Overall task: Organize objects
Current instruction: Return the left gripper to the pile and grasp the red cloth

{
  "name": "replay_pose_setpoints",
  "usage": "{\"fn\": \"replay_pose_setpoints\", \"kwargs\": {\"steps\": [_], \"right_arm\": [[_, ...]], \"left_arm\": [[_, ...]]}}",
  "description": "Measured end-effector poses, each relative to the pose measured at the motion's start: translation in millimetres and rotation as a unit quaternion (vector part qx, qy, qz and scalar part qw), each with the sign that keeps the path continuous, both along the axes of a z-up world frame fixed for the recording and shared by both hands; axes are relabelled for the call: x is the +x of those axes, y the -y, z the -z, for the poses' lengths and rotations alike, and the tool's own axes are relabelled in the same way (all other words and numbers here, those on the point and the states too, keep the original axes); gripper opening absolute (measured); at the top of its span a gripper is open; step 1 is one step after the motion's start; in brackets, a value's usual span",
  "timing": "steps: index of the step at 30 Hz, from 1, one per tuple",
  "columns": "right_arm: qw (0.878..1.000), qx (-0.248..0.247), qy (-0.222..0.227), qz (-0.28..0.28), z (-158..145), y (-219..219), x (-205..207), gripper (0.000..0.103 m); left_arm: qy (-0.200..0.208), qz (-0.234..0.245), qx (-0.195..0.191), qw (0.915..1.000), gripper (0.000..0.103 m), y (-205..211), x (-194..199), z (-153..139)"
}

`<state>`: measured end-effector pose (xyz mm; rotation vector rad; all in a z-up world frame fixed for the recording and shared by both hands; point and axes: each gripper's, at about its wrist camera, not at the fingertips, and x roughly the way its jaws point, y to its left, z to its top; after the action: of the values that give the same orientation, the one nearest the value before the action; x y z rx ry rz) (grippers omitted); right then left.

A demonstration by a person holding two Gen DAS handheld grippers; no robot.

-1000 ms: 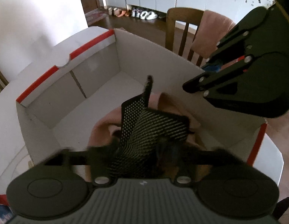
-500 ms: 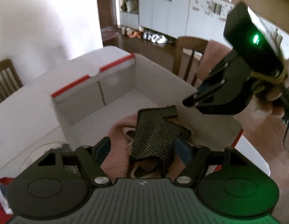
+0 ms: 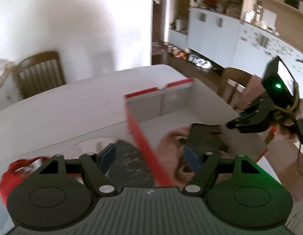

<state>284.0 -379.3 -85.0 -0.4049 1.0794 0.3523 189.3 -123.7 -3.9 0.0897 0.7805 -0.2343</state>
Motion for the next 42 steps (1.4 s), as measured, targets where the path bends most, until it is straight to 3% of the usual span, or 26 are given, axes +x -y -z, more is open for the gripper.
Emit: {"fn": "replay_pose_setpoints", "kwargs": {"steps": [9, 13, 18, 25, 32, 37, 38, 40, 42], "right_arm": [[1.000, 0.000, -0.011, 0.002, 7.4, 0.4, -2.2, 0.008], [1.000, 0.000, -0.013, 0.002, 7.8, 0.3, -3.0, 0.008], [1.000, -0.001, -0.015, 0.000, 8.0, 0.0, -3.6, 0.008], [1.000, -0.002, -0.019, -0.010, 6.3, 0.2, -5.6, 0.007], [1.000, -0.004, -0.017, -0.014, 6.9, -0.3, -6.3, 0.007], [1.000, -0.005, -0.017, -0.012, 6.5, -1.4, -6.9, 0.007], [1.000, -0.005, -0.017, -0.012, 6.5, -1.7, -7.5, 0.007], [1.000, -0.005, -0.016, -0.012, 6.5, -1.9, -7.5, 0.007], [1.000, -0.005, -0.016, -0.011, 6.5, -1.9, -7.5, 0.007]], "left_arm": [[-0.007, -0.121, 0.013, 0.9926, 0.075, -87.0, -25.4, 15.4], [-0.015, -0.176, 0.044, 0.9833, 0.075, -124.0, -28.5, 30.6], [-0.037, -0.249, 0.064, 0.9657, 0.075, -171.7, -24.5, 53.0], [-0.085, -0.297, 0.059, 0.9492, 0.075, -214.4, -15.5, 84.3], [-0.099, -0.301, 0.027, 0.9482, 0.075, -226.9, -9.4, 97.3], [-0.102, -0.289, 0.017, 0.9517, 0.031, -225.2, -7.9, 96.8], [-0.101, -0.287, 0.020, 0.9525, 0.029, -224.0, -7.9, 96.0], [-0.097, -0.283, 0.024, 0.9540, 0.014, -221.5, -9.2, 92.7], [-0.091, -0.280, 0.026, 0.9554, 0.009, -217.7, -11.8, 86.8]]}}
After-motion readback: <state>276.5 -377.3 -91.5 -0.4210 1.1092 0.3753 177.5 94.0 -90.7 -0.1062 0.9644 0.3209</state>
